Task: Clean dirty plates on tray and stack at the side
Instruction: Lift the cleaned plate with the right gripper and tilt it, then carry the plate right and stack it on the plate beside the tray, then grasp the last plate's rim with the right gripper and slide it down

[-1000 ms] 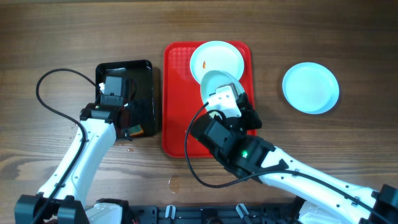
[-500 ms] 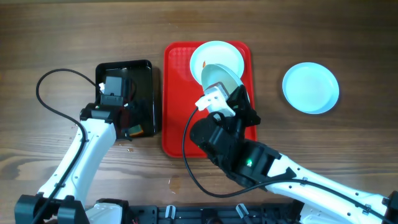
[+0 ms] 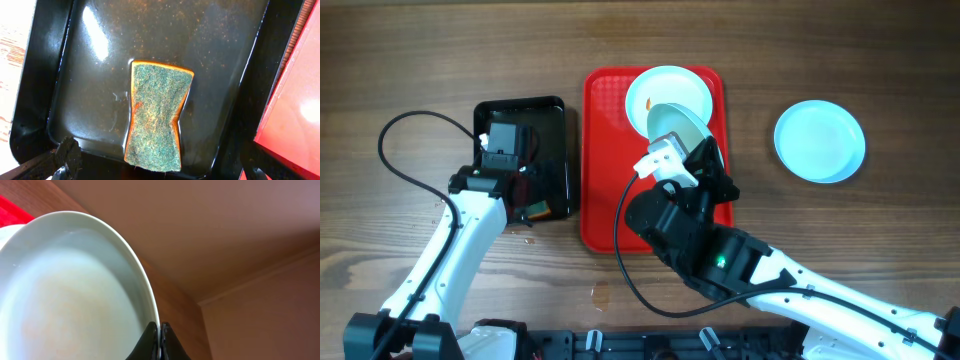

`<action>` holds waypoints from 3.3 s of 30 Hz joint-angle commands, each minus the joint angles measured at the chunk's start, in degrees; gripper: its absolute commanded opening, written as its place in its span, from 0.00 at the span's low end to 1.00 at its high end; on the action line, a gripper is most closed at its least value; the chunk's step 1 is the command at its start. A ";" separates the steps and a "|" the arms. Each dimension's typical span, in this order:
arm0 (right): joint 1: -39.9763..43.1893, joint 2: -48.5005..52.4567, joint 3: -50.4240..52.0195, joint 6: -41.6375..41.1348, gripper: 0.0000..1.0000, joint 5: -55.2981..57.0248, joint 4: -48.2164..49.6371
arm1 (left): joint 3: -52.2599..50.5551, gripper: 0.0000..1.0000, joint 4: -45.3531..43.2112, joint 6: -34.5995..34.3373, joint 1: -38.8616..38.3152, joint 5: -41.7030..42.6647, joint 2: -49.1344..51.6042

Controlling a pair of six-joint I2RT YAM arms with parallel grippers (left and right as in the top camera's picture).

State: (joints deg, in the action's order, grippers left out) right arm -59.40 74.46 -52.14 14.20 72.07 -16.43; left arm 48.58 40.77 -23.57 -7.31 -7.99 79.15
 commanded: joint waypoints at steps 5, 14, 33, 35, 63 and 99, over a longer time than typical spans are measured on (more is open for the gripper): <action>0.17 -0.96 -1.14 -4.33 0.04 1.46 -1.60 | -0.22 1.00 0.20 0.70 0.46 0.46 -0.72; 9.27 -2.32 -1.18 -17.18 0.04 -13.79 -3.52 | -0.22 1.00 0.33 0.68 0.46 0.48 -0.72; 68.50 -1.84 -1.05 -37.66 0.04 -69.96 -14.03 | -0.22 1.00 0.33 0.68 0.46 0.48 -0.72; 74.69 0.87 -1.05 -38.38 0.04 -73.31 -13.97 | -0.22 1.00 0.33 0.68 0.46 0.48 -0.72; 48.22 8.37 -1.99 -26.16 0.40 -85.50 -2.19 | -0.22 1.00 0.39 0.68 0.46 0.50 -0.72; 43.23 30.64 -5.62 -36.89 0.04 -77.90 0.55 | -0.22 1.00 0.59 0.66 0.46 0.74 -0.72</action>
State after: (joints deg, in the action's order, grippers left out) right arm -16.03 108.53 -58.74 -18.74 -2.94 -8.86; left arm 48.58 41.34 -23.57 -7.31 -7.79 79.15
